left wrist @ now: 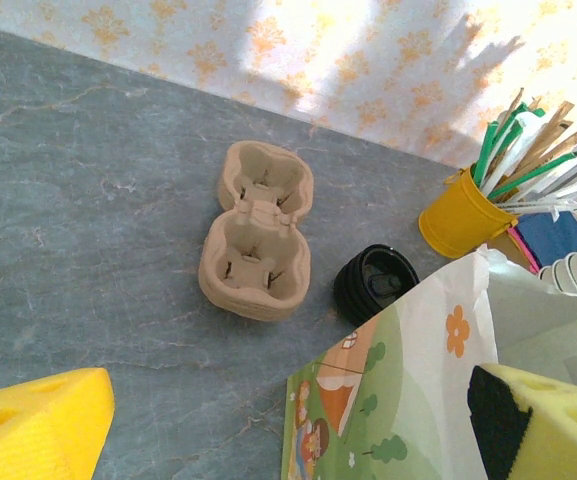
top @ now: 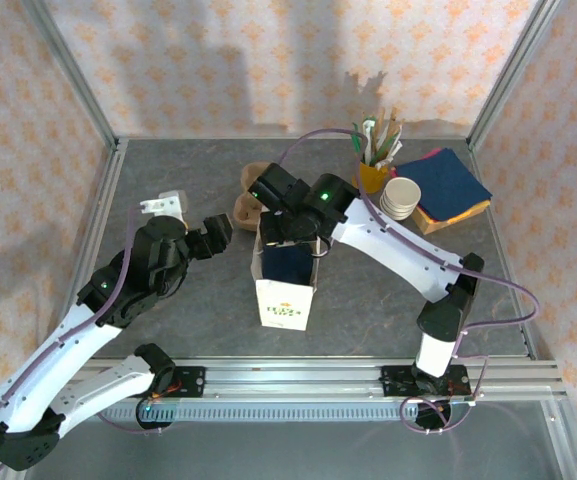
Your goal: Pack the takeout coffee
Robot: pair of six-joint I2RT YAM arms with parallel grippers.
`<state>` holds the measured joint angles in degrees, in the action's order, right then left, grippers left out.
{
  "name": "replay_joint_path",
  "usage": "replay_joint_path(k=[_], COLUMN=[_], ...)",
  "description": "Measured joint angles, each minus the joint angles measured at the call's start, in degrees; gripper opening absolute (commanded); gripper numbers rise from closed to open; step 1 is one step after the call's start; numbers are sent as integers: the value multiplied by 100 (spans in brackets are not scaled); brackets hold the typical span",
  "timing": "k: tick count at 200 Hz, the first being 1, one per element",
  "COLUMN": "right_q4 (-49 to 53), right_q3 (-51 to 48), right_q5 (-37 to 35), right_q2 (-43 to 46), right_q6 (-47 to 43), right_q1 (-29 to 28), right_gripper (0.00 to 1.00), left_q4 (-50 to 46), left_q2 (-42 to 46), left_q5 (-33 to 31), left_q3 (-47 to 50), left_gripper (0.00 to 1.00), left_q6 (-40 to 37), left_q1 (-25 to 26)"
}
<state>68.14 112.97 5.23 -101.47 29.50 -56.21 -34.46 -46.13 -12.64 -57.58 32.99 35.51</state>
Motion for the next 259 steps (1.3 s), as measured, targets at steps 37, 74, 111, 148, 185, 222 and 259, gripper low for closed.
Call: replay_joint_path(k=[37,74,111,148,185,222,259], right_q4=[-367,-686,-713,-592,-505,-704,-1300], right_q3=[-166,-452,-566,-369,503,693,164], right_q5=[184,339,367,378,308,208,210], right_q2=[337,686,702,691,704,1073,1635], right_q6=[37,90,90,46,-146,-496,-837], right_q1=[0,0,13,166,684,1753,3558], right_gripper=[37,37,37,37,39,50,58], left_q4=[2,2,2,4,4,7,7], left_q2=[44,44,63,70,70,70,68], left_q5=[-9,-9,-9,-9,-9,-13,-83], left_q3=[0,0,0,2,2,2,2], left_gripper=[93,93,93,93,93,93,93], left_q6=[0,35,133,164,168,168,170], left_q1=[0,0,0,0,0,0,0])
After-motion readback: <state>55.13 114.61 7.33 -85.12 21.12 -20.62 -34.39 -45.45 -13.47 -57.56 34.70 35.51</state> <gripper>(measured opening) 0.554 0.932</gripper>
